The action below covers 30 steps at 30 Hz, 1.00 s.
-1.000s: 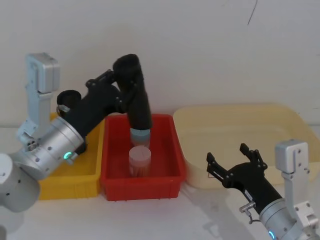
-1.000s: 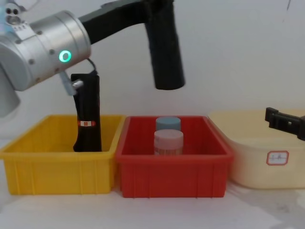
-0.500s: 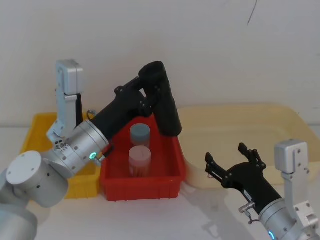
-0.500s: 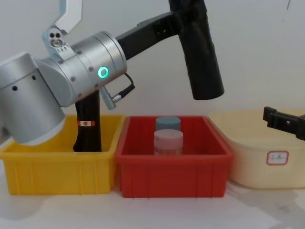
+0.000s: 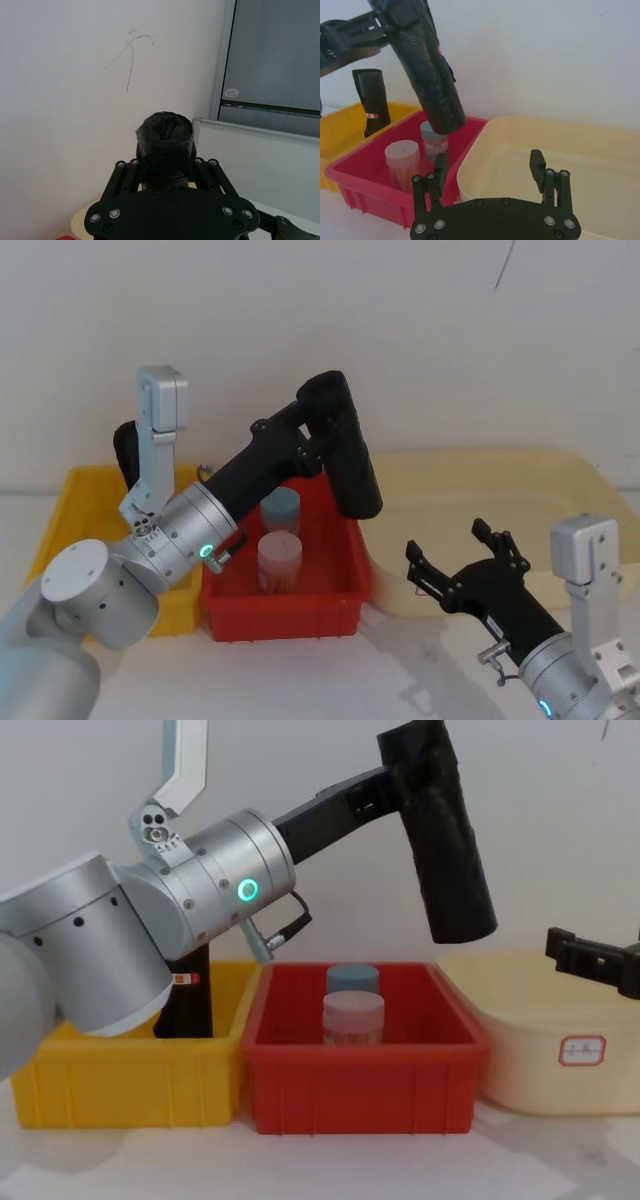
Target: Pick up the garbage bag with the one hand and transfer it to the other hand.
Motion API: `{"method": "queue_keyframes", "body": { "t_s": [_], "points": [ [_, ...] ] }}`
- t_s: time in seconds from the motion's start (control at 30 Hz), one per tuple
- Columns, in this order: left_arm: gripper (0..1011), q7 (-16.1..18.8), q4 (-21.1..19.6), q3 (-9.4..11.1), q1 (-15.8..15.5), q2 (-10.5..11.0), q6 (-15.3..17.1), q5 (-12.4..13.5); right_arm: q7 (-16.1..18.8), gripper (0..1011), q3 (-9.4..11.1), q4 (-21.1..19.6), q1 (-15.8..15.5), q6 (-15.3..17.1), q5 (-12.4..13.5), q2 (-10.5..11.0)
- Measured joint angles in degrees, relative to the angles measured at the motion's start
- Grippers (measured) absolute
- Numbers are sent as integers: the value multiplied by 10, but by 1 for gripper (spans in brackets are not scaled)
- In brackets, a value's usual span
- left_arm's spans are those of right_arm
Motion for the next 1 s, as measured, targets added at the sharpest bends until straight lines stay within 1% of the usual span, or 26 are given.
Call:
{"method": "queue_keyframes", "body": {
  "t_s": [0.4, 0.77, 0.87, 1.0],
  "points": [
    [411, -10, 24, 9, -14, -6, -1, -9, 15, 1002, 4, -7, -6, -5, -5, 6],
    [411, -13, 33, 12, -19, -8, -1, -11, 46, 1002, -3, -6, -2, -31, -31, 29],
    [411, -13, 34, 13, -19, -8, -1, -12, 58, 1001, -7, -3, 3, -41, -39, 35],
    [411, -14, 35, 14, -20, -8, -1, -12, 68, 1002, -10, 3, 11, -48, -45, 38]
  ]
}}
